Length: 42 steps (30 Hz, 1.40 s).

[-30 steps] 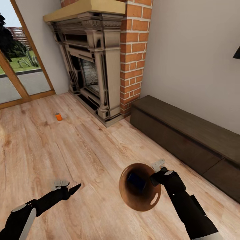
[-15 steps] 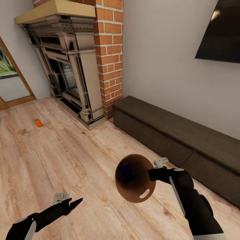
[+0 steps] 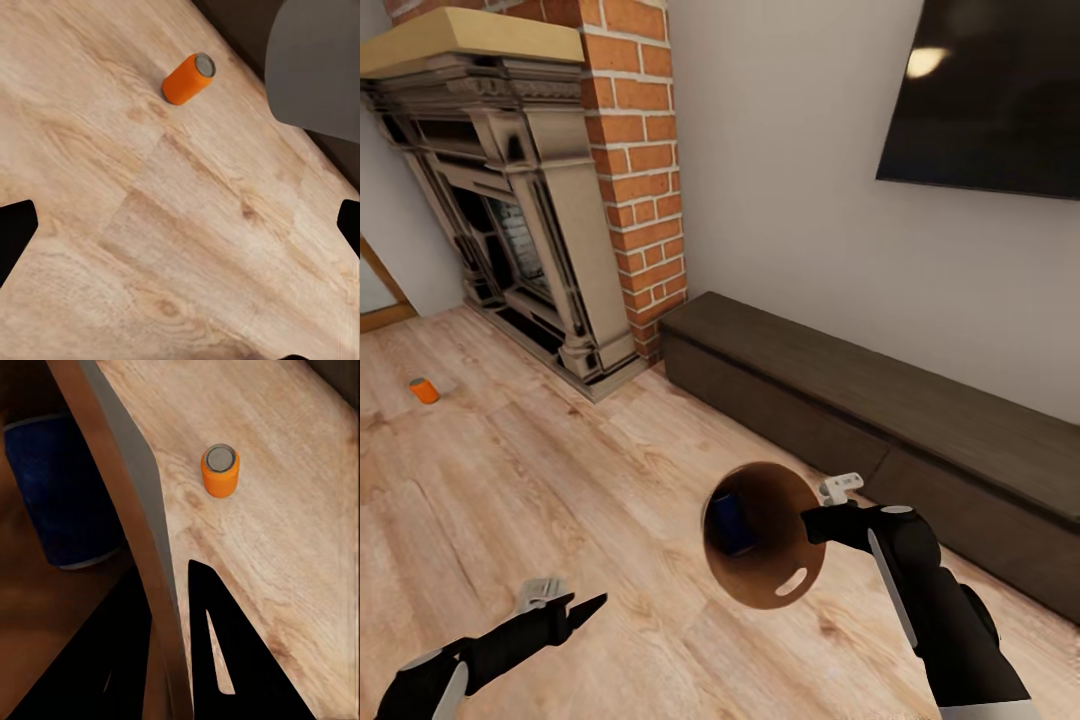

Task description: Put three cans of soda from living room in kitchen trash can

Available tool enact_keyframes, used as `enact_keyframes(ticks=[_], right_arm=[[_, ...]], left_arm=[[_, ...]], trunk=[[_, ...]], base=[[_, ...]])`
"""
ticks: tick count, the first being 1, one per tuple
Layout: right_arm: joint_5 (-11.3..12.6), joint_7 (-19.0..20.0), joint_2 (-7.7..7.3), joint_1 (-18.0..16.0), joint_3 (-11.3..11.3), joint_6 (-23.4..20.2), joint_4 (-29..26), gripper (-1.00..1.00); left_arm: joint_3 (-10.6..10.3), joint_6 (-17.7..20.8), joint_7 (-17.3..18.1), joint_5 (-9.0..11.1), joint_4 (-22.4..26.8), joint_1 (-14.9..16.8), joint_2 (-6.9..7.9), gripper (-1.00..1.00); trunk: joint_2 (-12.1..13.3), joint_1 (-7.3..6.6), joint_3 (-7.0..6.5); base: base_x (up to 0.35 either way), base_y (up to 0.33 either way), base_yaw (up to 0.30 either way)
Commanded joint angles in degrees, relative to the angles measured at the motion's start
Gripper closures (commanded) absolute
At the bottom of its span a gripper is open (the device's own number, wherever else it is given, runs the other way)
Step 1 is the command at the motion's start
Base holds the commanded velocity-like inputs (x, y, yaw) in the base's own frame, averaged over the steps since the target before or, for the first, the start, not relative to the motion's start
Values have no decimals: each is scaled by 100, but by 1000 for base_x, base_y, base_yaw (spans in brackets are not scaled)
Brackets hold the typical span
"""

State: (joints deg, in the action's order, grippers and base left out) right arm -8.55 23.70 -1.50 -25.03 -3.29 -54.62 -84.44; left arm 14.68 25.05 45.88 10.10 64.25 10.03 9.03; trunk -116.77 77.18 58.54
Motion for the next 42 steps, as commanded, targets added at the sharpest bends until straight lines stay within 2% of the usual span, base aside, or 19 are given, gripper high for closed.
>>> enact_keyframes(ticks=[1, 7, 12, 14, 16, 20, 24, 26, 29, 38, 42], right_arm=[[195, 29, -1, -2, -5, -36, -3, 100], [190, 29, -12, -1, 0, -53, -3, 100], [190, 29, -25, -2, 16, -78, -3, 100], [188, 29, -31, -2, 19, -81, -3, 100], [184, 29, -37, -2, 20, -87, -3, 100], [167, 9, -42, -2, 31, -98, 13, 100], [161, -4, -22, -2, 167, -104, 20, 100], [167, -11, -7, -2, 420, -108, 24, 100], [176, -13, 4, -2, 644, -109, 52, 100], [207, -9, 28, -1, 781, -107, 67, 100], [212, -7, 55, 0, 787, -110, 77, 100]], left_arm=[[0, 0, 0, 2, 1, 3, 8, -100], [0, 50, 0, 5, -2, 69, 82, -100], [-7, 394, 0, -4, -222, 677, 290, -100], [-8, 524, 13, -5, -623, 1170, 441, -100], [-9, 568, 16, -8, -964, 1533, 517, -100], [-9, 593, 10, -15, -1561, 2064, 577, -100], [-9, 582, -35, -43, -1748, 2174, 561, -100], [-3, 590, -171, -217, -1806, 2207, 545, -100], [5, 610, -270, -359, -1827, 2223, 523, -100], [-47, 553, -476, -452, -1868, 2213, 424, -100], [-337, 520, -608, -443, -1896, 2179, 411, -100]], trunk=[[0, 0, -7], [0, 0, -44], [0, 0, -76], [0, 0, -88], [0, 0, -101], [0, 0, -126], [0, 0, -151], [0, 0, -163], [0, 0, -182], [0, 0, -217], [0, 0, -218]], base=[[0, -3, -198], [7, -1, -197], [56, 0, -196], [68, 0, -192], [70, 0, -189], [78, 0, -186], [94, 0, -185], [77, 0, -183], [37, 0, -177], [7, 0, -106], [0, 0, -11]])
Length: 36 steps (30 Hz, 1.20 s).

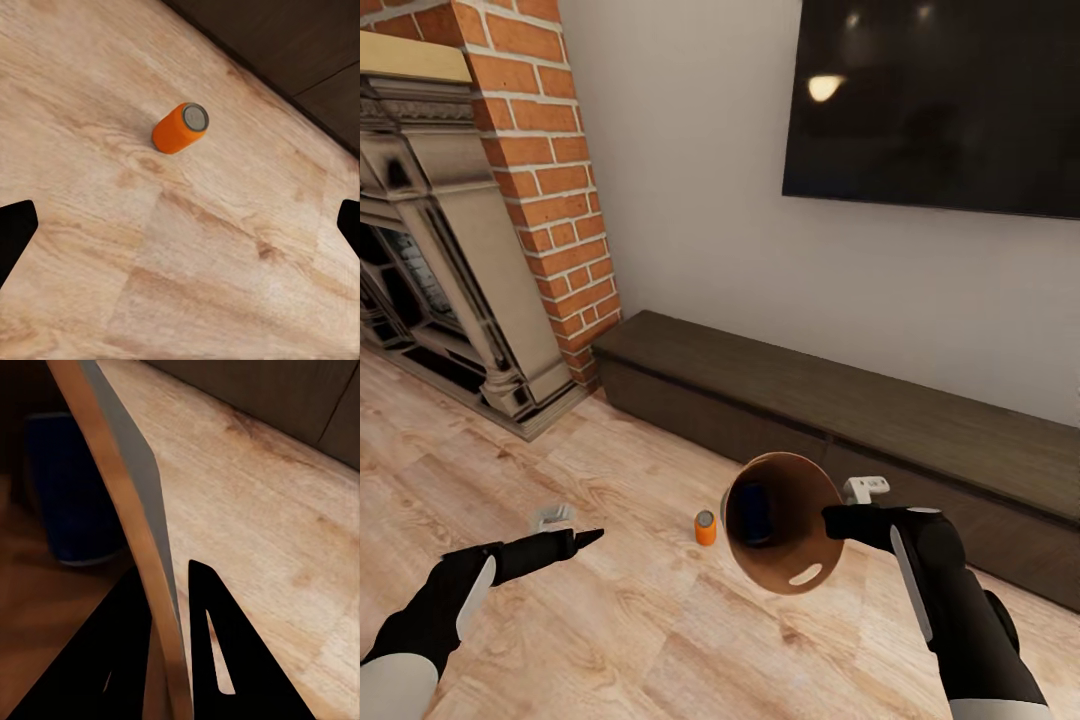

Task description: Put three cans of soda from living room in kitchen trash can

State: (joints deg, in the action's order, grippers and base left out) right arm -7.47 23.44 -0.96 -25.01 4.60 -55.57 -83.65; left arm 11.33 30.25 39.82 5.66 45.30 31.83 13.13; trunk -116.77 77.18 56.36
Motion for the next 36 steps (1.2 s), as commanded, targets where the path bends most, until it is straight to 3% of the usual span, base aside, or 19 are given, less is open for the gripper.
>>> enact_keyframes(ticks=[1, 11, 20, 22, 25, 27, 28, 31, 34, 36], right_arm=[[105, 20, 6, -2, -3, -15, 4, 100], [89, 4, 37, -2, -13, -443, 15, 100], [60, 0, 19, 16, -19, -443, 107, 100], [57, 13, -7, 86, -16, -198, 301, 100], [43, 57, -40, 299, 3, 733, 646, 100], [28, 74, -62, 490, 18, 1127, 756, 100], [18, 77, -105, 608, 23, 1279, 784, 100], [34, 92, -270, 790, 23, 1664, 814, 100], [64, 203, -534, 1011, 25, 2410, 940, 100], [70, 301, -596, 1053, 29, 2592, 1052, 100]], left_arm=[[-45, -7, -33, 7, -8, -4, -1, -100], [-120, -73, -119, 9, -38, -11, -12, -100], [-133, -679, -116, 7, -228, -34, -7, -100], [-135, -933, -107, 0, -285, -39, -10, -100], [-138, -1288, -102, 2, -343, -51, -6, -100], [-139, -1808, -92, -6, -362, -125, -1, -100], [-143, -2051, -78, -8, -387, -179, 3, -100], [-146, -2300, -61, -13, -474, -229, 10, -100], [-151, -2630, -45, -4, -814, -265, 35, -100], [-151, -2817, -34, -1, -976, -271, 51, -100]], trunk=[[0, 0, -1], [0, 0, -1], [0, 0, -1], [0, 0, -1], [0, 0, -1], [0, 0, -1], [0, 0, -1], [0, 0, -1], [0, 0, -1], [0, 0, -1]], base=[[0, 0, -4], [0, 0, -1], [0, 0, 0], [0, 0, 0], [0, 0, 0], [0, 0, 0], [0, 0, 0], [0, 0, 0], [0, 0, 0], [0, 0, 0]])
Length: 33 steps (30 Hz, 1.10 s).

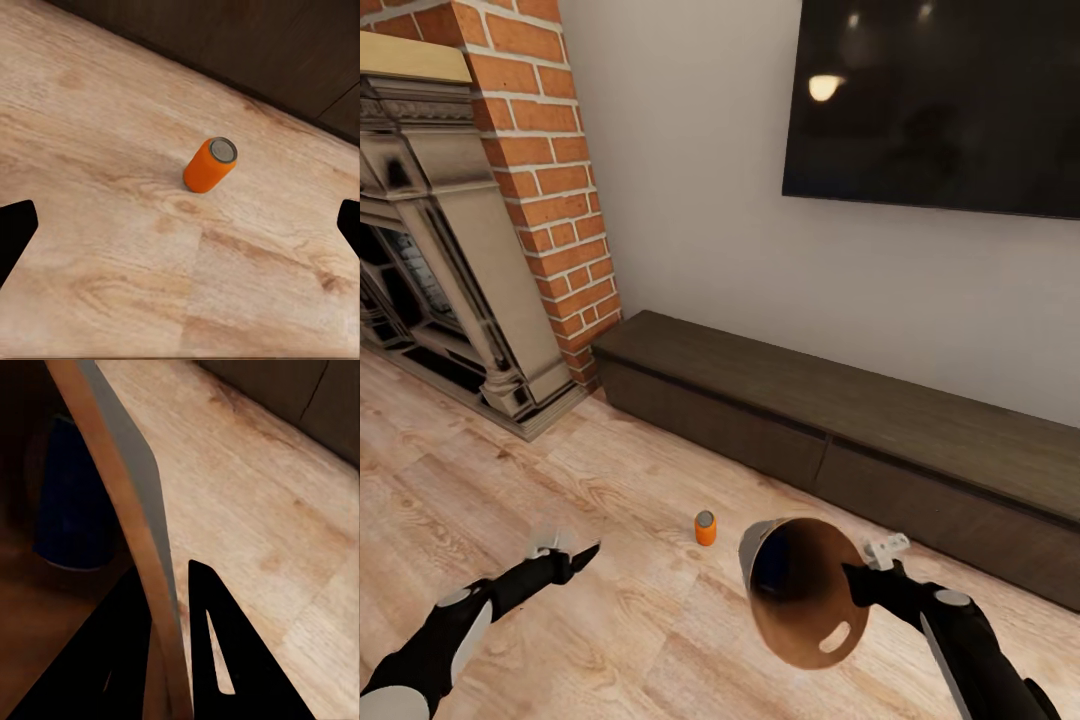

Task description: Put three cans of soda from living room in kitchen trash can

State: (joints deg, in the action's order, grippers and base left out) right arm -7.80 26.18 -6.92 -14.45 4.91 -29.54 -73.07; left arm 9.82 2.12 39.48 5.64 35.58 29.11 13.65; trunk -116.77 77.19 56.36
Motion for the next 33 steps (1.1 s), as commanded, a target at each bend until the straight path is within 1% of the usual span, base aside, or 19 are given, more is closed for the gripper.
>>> enact_keyframes(ticks=[1, 3, 4, 6, 7, 9, 11, 14, 22, 27, 30, 31, 33], right_arm=[[105, 160, -75, 34, 20, 165, 183, 100], [104, 223, -116, 50, 54, 316, 280, 100], [104, 265, -166, 64, 119, 536, 396, 100], [107, 295, -229, 98, 212, 809, 563, 100], [108, 337, -277, 140, 304, 1073, 732, 100], [110, 390, -308, 170, 368, 1276, 903, 100], [111, 484, -350, 206, 454, 1567, 1236, 100], [116, 507, -366, 217, 480, 1649, 1344, 100], [120, 500, -330, 220, 481, 1672, 1379, 100], [133, 494, -328, 218, 509, 1671, 1382, 100], [153, 498, -327, 221, 595, 1671, 1382, 100], [158, 501, -324, 220, 683, 1671, 1383, 100], [164, 503, -323, 221, 751, 1671, 1383, 100]], left_arm=[[-2, -296, 21, 4, -263, -5, 16, -100], [-3, -476, 38, 5, -435, -16, 22, -100], [-4, -640, 72, 6, -583, -26, 26, -100], [-5, -785, 116, 6, -694, -37, 28, -100], [-5, -899, 154, 7, -769, -43, 30, -100], [-6, -976, 180, 7, -818, -47, 31, -100], [-6, -1132, 209, 7, -881, -53, 32, -100], [-6, -1244, 215, 7, -897, -99, 26, -100], [-6, -1274, 170, 7, -903, -123, 3, -100], [-6, -1275, 151, 7, -903, -125, -15, -100], [-6, -1275, 149, 7, -905, -125, -17, -100], [-6, -1276, 152, 7, -904, -125, -20, -100], [-6, -1276, 155, 7, -904, -125, -20, -100]], trunk=[[0, 0, -1], [0, 0, -1], [0, 0, -1], [0, 0, -1], [0, 0, -1], [0, 0, -1], [0, 0, -1], [0, 0, -1], [0, 0, -1], [0, 0, -7], [0, 0, -17], [0, 0, -21], [0, 0, -28]], base=[[0, 0, 0], [0, 0, 0], [0, 0, 0], [0, 0, 0], [0, 0, 0], [0, 0, 0], [0, 0, 0], [0, 0, 0], [0, 0, -4], [3, 4, -130], [37, 63, -212], [58, 114, -227], [64, 149, -231]])
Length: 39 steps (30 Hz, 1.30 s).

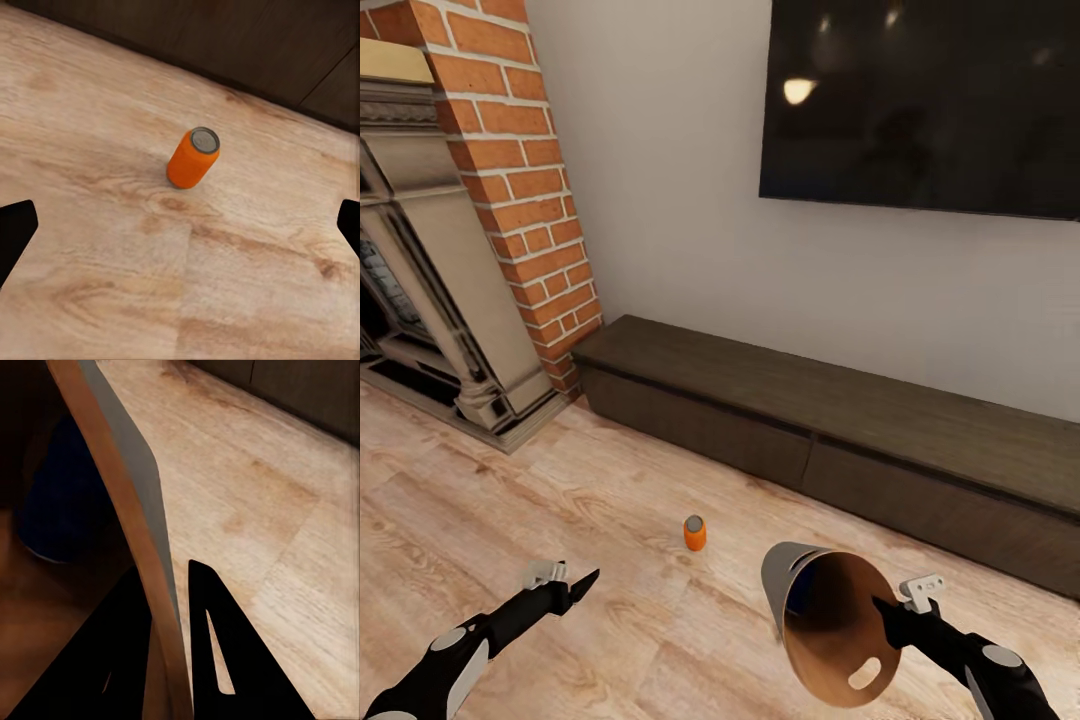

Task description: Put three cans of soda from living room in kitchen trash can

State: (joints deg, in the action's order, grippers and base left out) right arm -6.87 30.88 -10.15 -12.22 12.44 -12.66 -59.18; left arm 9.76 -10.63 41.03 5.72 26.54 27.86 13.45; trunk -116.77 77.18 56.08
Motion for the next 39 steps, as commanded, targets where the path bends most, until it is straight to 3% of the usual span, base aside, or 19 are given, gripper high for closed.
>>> enact_keyframes(ticks=[1, 14, 34, 39], right_arm=[[77, 38, -1, -3, 69, -12, -6, 100], [81, 41, -10, -1, 118, -8, -6, 100], [77, 39, 4, -1, 119, -8, 3, 100], [78, 41, 4, 0, 119, -8, 3, 100]], left_arm=[[0, 0, 6, 0, 0, 0, 8, -100], [0, 0, 22, -18, -1, 0, 10, -100], [-9, 0, 27, -26, -36, 0, -8, -100], [-4, 0, 27, -192, -149, 0, -15, -100]], trunk=[[0, 0, -5], [0, 0, -79], [0, 0, -212], [0, 0, -247]], base=[[45, 231, -232], [9, 233, -213], [0, 59, -193], [0, 257, -186]])
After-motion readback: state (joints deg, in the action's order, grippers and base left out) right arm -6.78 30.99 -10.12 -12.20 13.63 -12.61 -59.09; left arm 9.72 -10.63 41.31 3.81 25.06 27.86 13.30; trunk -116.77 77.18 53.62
